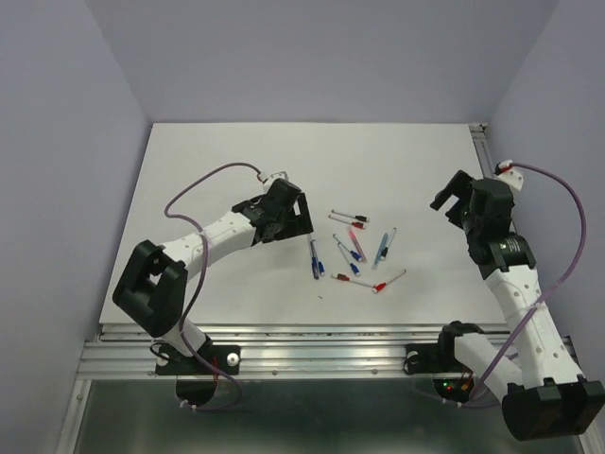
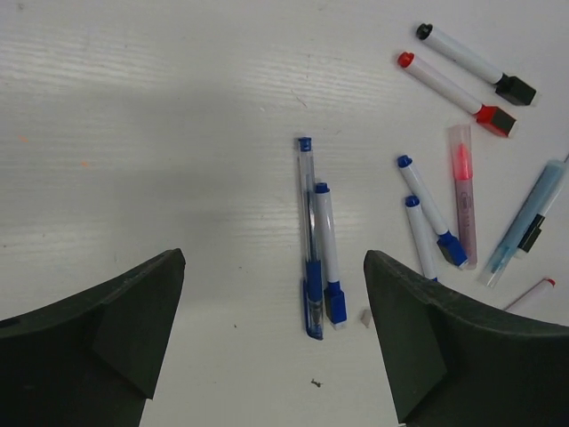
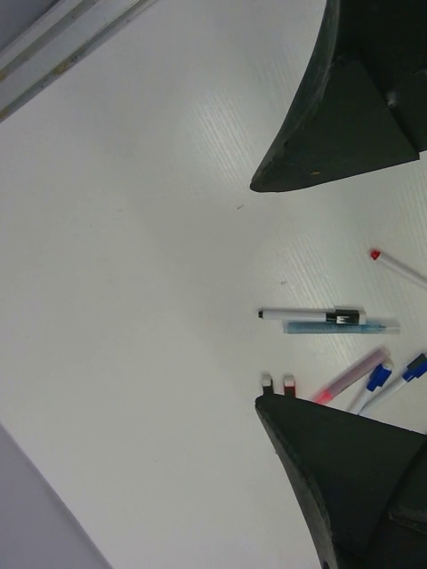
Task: Open the pen caps
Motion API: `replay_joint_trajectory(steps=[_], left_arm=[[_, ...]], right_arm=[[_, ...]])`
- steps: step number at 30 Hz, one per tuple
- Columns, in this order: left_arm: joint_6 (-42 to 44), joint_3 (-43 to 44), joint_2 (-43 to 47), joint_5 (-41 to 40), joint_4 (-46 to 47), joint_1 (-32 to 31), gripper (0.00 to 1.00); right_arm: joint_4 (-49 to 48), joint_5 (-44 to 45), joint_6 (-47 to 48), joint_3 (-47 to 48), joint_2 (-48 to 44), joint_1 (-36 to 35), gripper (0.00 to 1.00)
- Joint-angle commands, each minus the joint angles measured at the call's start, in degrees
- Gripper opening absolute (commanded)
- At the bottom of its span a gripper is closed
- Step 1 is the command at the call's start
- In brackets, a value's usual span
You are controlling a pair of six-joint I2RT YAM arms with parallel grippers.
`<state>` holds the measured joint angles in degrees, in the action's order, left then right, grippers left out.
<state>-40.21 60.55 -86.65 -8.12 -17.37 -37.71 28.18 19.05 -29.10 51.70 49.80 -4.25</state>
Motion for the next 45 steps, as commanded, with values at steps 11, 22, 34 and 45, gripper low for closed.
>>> replay_joint_trajectory(steps=[11, 22, 34, 45], left_arm=[[-8.48, 6.68, -11.87, -3.13, -0.3, -3.33, 0.79], [-9.9, 15.46, -20.3, -8.4, -6.36, -4.73, 0.68], [-9.72, 20.74, -26.72, -9.37, -10.05, -5.53, 0.58], [-9.8, 21.1, -28.57, -9.81, -11.46, -5.88, 0.42]], right_arm=[[-3.14, -4.72, 2.03, -1.78, 3.37, -0.14, 1.0], [-2.96, -4.9, 1.77, -2.04, 4.16, -0.23, 1.0], [-2.78, -5.16, 1.51, -2.04, 5.48, -0.14, 1.0], [-2.52, -5.51, 1.24, -1.96, 6.8, -0.14, 1.0]])
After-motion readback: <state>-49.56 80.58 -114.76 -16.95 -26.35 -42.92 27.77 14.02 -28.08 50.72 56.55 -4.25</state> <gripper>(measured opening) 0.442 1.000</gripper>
